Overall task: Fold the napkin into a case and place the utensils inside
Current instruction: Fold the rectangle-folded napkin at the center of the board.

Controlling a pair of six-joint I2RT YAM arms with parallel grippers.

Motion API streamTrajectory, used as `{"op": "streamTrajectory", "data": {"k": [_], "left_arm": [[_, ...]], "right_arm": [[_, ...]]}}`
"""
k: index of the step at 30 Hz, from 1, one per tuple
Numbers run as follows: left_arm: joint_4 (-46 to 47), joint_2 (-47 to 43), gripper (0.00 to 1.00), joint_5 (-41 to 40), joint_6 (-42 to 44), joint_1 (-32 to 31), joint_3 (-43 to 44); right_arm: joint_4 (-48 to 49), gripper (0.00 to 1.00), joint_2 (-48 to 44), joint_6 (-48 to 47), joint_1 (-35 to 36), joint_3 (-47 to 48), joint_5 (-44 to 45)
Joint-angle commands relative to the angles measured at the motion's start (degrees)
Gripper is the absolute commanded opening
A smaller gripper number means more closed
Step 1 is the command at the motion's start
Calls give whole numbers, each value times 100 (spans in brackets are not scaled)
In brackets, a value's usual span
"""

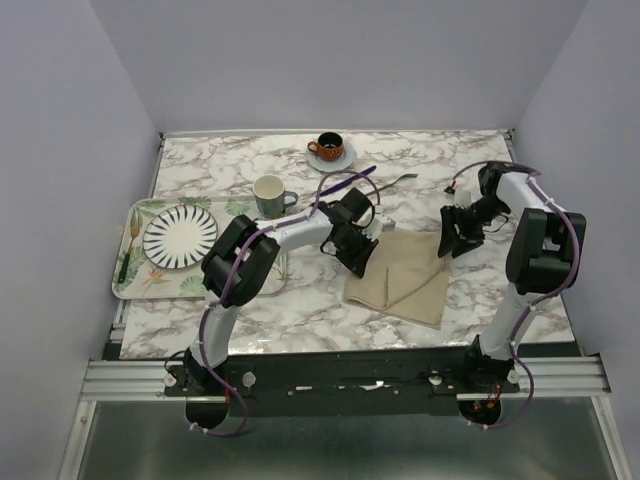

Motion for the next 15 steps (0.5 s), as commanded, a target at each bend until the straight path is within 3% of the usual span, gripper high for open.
{"op": "streamTrajectory", "data": {"k": [1, 4, 8, 15], "left_arm": [[-1016, 408, 18, -609, 1573, 580, 813], [-1279, 628, 20, -926, 2135, 870, 1358], [-1201, 401, 34, -637, 2628, 1012, 1491], [-771, -399, 54, 522, 2201, 1029, 1034]], "right_arm": [[-160, 61, -211, -490, -137, 563, -390], [-178, 62, -36, -491, -137, 967, -646], [-29, 62, 385, -333, -137, 1477, -795], [279, 60, 834, 1, -93, 1628, -1015]]}}
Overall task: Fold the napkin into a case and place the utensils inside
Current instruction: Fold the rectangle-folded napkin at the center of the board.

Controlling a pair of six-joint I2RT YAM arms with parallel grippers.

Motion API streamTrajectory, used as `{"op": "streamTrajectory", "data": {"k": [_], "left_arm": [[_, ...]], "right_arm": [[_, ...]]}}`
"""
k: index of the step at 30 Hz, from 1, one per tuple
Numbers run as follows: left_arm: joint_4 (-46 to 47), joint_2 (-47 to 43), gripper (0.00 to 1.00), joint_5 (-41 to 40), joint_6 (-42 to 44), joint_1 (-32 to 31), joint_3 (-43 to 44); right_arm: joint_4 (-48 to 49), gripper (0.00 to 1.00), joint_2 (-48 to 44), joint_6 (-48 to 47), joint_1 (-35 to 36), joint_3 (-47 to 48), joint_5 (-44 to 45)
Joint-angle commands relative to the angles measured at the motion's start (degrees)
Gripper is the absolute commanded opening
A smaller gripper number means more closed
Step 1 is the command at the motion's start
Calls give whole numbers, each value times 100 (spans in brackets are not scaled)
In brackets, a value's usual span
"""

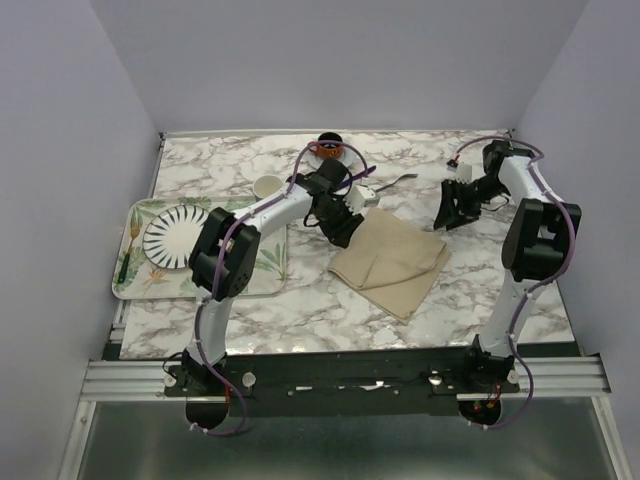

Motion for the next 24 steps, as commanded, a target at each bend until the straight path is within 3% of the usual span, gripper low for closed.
{"op": "streamTrajectory", "data": {"k": [1, 5, 9, 18, 24], "left_arm": [[318, -651, 56, 947, -268, -72, -203], [837, -599, 63, 1352, -1296, -151, -379], [1057, -310, 63, 1502, -1799, -195, -450], [793, -256, 63, 1168, -1202, -195, -414], [758, -186, 63, 1440, -1157, -318, -415]], "right_arm": [[268, 60, 311, 181, 32, -53, -242], [559, 59, 433, 93, 41, -299, 118], [550, 50, 443, -4, 41, -659, 137], [419, 39, -234, -241, 41, -1741, 128], [208, 49, -340, -276, -38, -1575, 268]]}}
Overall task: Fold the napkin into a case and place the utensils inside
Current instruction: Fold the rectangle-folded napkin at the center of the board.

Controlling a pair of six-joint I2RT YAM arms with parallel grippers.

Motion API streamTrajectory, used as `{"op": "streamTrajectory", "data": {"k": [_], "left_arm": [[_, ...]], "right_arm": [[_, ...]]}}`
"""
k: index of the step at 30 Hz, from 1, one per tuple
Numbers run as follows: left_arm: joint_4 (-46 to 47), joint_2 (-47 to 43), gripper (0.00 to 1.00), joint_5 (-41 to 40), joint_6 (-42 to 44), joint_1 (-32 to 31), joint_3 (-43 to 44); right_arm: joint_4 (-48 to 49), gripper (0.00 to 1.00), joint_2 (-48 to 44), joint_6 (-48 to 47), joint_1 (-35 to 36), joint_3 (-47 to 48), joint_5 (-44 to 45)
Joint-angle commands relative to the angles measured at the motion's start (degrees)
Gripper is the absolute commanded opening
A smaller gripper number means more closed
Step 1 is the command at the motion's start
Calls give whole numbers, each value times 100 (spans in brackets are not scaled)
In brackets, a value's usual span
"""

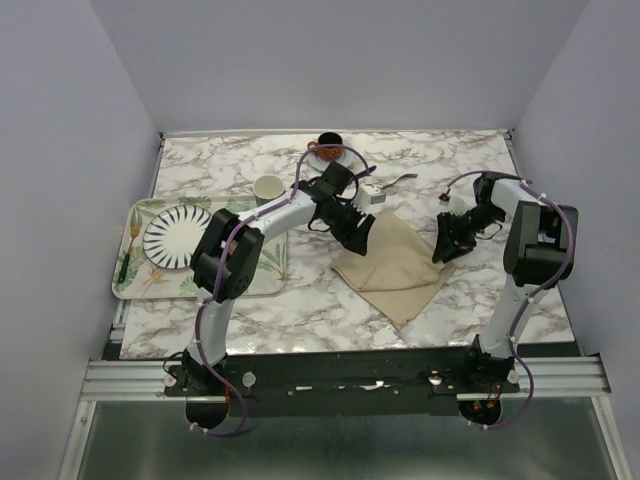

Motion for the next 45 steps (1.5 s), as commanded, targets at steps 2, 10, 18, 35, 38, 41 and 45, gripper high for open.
{"op": "streamTrajectory", "data": {"k": [2, 10, 18, 35, 38, 41, 45], "left_arm": [[-48, 61, 63, 317, 66, -222, 23], [452, 369, 64, 343, -566, -389, 146], [594, 641, 65, 203, -971, -548, 181], [576, 616, 61, 71, -831, -574, -3], [690, 484, 61, 237, -787, -583, -100], [830, 387, 61, 422, -778, -583, -179], [857, 404, 61, 580, -769, -636, -153]], "right_arm": [[-289, 50, -189, -154, -115, 532, 301], [-333, 56, 31, -136, -230, 842, 434], [-394, 67, 216, -330, -230, 570, 267], [44, 45, 418, -479, -168, 482, 952], [71, 38, 462, -435, -168, 543, 1005], [54, 37, 514, -400, -168, 631, 970], [19, 34, 523, -400, -168, 657, 873]]}}
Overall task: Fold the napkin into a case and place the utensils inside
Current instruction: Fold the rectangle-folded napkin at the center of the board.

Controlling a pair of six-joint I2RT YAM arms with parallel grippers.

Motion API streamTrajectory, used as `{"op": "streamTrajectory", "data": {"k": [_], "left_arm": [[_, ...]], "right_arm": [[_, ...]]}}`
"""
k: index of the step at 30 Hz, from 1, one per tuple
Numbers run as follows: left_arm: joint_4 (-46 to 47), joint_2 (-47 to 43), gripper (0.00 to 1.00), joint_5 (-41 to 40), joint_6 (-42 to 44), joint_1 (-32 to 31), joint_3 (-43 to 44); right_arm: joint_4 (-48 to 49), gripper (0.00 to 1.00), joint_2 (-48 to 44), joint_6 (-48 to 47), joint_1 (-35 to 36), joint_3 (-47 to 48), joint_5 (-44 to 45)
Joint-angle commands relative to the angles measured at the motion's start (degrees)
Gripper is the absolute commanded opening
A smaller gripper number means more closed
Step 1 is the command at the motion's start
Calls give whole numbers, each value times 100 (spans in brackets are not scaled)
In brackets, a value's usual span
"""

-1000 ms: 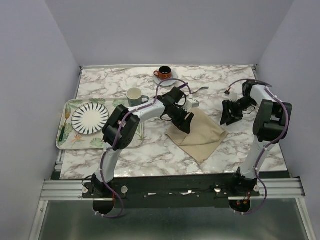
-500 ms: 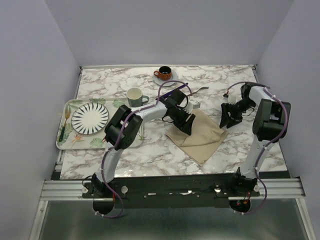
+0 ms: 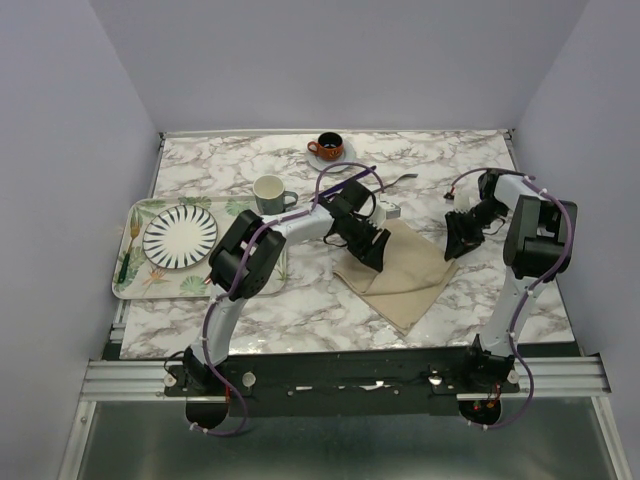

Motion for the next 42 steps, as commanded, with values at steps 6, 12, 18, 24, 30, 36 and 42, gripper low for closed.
{"op": "streamTrajectory", "data": {"k": [6, 12, 18, 24, 30, 36, 42], "left_arm": [[114, -59, 60, 628, -26, -216, 16], [167, -14, 54, 777, -115, -313, 68], [115, -453, 37, 751, 489, -533, -116], [-991, -893, 38, 506, 2178, -1006, -309], [-1459, -1280, 53, 408, 2934, -1219, -678], [-986, -1693, 54, 119, 2585, -886, -1205], [-440, -1562, 53, -997, 2179, -657, -1347]], "right_arm": [[82, 34, 119, -7, 26, 23, 3], [91, 30, 119, 11, 26, -30, 3], [82, 29, 84, 2, 26, -12, 3], [-32, 31, 13, -50, 26, 85, -15], [-76, 34, -83, -94, 26, 76, -59], [-120, 34, -171, -174, 26, 76, -76], [-120, 24, -241, -209, 26, -3, -94]]}}
